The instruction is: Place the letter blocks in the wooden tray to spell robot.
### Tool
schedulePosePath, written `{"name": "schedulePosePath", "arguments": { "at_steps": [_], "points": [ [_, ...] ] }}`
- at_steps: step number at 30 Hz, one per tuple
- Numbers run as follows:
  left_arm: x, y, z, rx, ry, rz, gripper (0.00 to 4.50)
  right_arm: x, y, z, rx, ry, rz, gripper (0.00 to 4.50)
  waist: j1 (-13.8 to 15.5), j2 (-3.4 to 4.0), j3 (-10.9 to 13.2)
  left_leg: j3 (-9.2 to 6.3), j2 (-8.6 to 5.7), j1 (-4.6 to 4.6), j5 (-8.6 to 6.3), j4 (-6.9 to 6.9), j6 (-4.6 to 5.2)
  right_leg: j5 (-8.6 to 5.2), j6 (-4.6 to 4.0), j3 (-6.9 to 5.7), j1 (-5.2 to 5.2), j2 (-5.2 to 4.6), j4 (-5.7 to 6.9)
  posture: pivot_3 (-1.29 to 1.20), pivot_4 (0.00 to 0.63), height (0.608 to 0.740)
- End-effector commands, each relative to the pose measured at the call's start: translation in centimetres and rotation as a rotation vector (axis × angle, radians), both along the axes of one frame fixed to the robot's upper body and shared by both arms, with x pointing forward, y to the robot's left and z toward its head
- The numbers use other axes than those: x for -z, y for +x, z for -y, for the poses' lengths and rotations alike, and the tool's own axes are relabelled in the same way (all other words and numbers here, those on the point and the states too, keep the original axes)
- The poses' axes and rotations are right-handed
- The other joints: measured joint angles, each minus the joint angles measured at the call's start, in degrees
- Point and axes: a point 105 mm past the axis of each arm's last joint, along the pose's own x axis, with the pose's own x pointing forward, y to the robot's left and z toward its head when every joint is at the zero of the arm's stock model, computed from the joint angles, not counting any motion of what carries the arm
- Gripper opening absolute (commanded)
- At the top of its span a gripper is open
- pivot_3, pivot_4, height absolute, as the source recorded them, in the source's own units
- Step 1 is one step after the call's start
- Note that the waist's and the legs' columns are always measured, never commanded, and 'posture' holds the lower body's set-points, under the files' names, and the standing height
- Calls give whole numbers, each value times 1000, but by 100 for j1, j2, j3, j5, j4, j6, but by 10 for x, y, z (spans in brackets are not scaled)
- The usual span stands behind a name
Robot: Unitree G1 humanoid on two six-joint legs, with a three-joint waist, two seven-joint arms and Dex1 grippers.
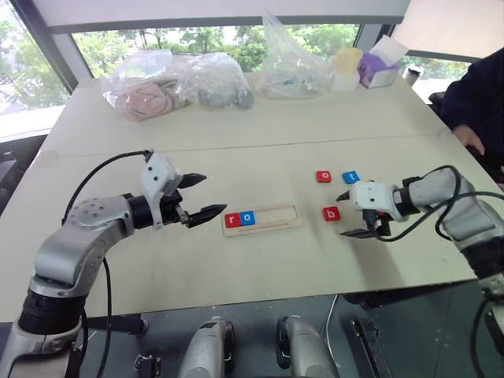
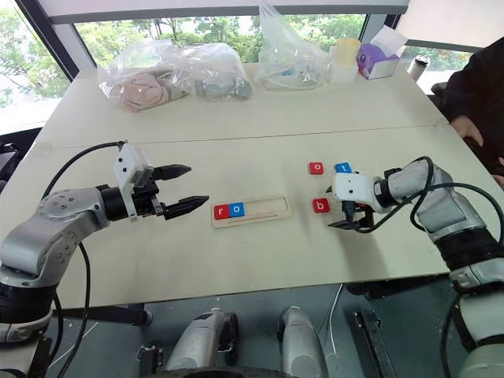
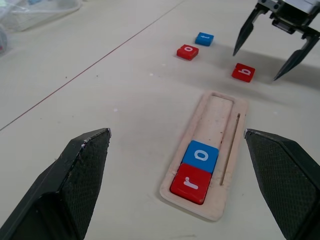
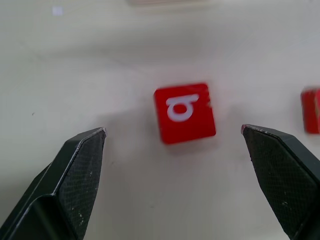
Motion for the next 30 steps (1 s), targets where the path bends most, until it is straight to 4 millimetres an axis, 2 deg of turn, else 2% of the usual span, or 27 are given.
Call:
{"name": "schedulePosePath", "arguments": {
  "at_steps": [1,7,16,19,21,24,28,30],
  "points": [
    [-14,-4,-1,0,5,54,4500,-8,3,0,-13,43,-6,4458,24,-2,1,-1,0,0,0,2,0,1,-2,0,1,-1,0,0,150,725],
    [-15,-6,-3,-9,12,54,4500,0,7,-2,0,87,-67,4458,23,-2,1,-2,-1,0,-1,11,0,3,-6,-1,6,-4,0,0,150,725],
    [-16,-6,-2,-14,21,57,4500,7,15,3,20,52,-62,4458,4,-2,1,-3,-1,6,0,15,-1,8,-11,-1,11,-3,2,0,150,725],
    [-16,-6,-2,-17,22,58,4500,6,18,-2,26,78,-73,3595,3,-2,1,-3,-1,12,0,17,-2,8,-12,-1,18,-3,2,0,150,725],
    [-16,-6,-3,-20,23,58,4500,6,18,-3,25,86,-83,2512,2,-2,1,-2,-1,15,1,17,-2,10,-14,-1,21,-3,3,0,150,725],
    [-16,-7,-4,-23,24,59,4500,4,19,-7,29,109,-93,1130,-6,-2,1,-2,0,18,1,17,-3,10,-15,-1,21,-3,7,0,150,725],
    [-15,-5,-6,-29,24,58,4500,-19,26,-30,22,244,-71,1139,-14,-2,1,-1,3,19,2,17,-4,11,-16,0,19,-3,11,0,150,725],
    [-15,-5,-7,-31,24,57,4500,-31,18,-51,-67,251,-75,1139,-8,4,5,0,4,19,2,17,-5,12,-15,0,16,-3,15,0,150,725]
  ]
}}
